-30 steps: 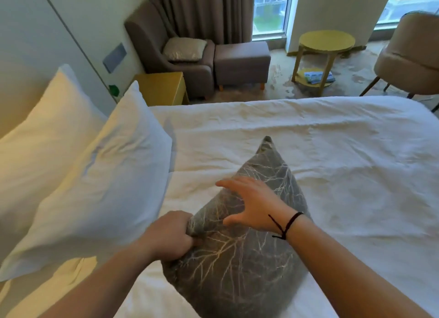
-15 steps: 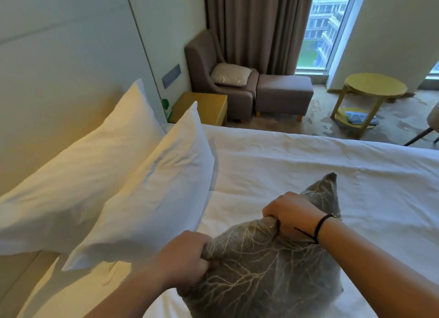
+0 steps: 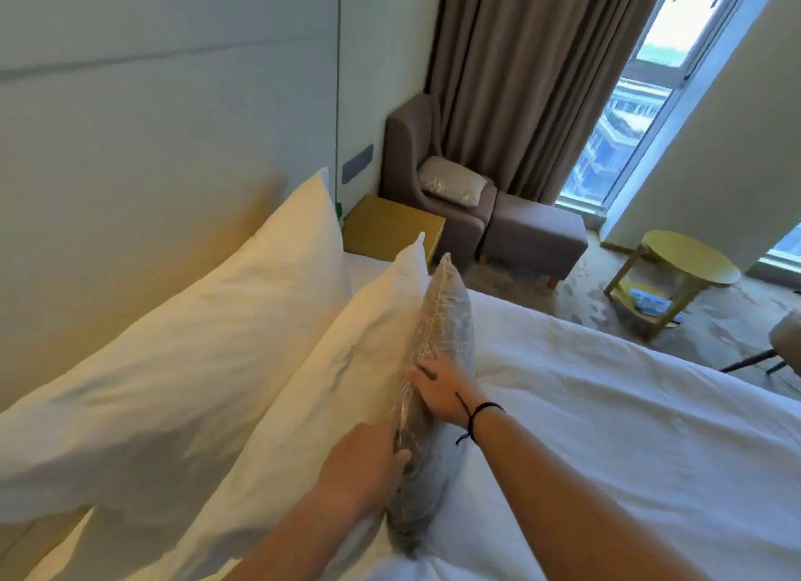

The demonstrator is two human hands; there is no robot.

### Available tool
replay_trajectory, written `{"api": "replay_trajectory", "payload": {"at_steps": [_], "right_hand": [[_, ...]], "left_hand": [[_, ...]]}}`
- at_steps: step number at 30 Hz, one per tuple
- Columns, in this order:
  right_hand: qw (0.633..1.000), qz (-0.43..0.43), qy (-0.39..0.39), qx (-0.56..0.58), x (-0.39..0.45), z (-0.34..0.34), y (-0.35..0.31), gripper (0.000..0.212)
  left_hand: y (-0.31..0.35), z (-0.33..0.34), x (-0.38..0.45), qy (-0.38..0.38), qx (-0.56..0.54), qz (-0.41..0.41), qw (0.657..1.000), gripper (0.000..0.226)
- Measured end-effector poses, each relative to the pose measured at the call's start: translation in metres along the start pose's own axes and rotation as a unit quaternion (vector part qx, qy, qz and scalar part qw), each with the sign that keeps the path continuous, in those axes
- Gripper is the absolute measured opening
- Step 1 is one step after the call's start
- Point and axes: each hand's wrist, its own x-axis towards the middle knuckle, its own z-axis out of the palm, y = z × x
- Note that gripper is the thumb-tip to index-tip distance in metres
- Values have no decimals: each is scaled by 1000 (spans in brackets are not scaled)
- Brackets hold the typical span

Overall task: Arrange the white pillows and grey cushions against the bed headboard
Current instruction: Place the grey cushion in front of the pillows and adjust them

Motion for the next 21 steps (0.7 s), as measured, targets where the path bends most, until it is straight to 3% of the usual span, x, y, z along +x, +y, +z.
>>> {"api": "replay_trajectory", "payload": {"at_steps": [2, 4, 6, 8, 13, 21], "right_hand": [[999, 44, -24, -3, 15, 50, -12, 64], [998, 64, -4, -25, 32, 80, -23, 77], [996, 79, 5, -49, 41, 93, -32, 70], [995, 86, 18, -45, 44, 99, -35, 61], [995, 88, 30, -47, 38, 101, -30, 52], [993, 97, 16, -67, 26, 89, -32, 63]], "left_hand": [[-41, 4, -2, -5, -11, -32, 999, 36], [-80, 0, -4, 31, 9, -47, 998, 39], [-114, -7, -5, 62, 86, -49, 993, 47], [-141, -12, -8, 43, 111, -85, 989, 59], [-173, -7, -28, 2, -41, -171, 984, 75], [-176, -15, -54, -2, -61, -198, 978, 73]]}}
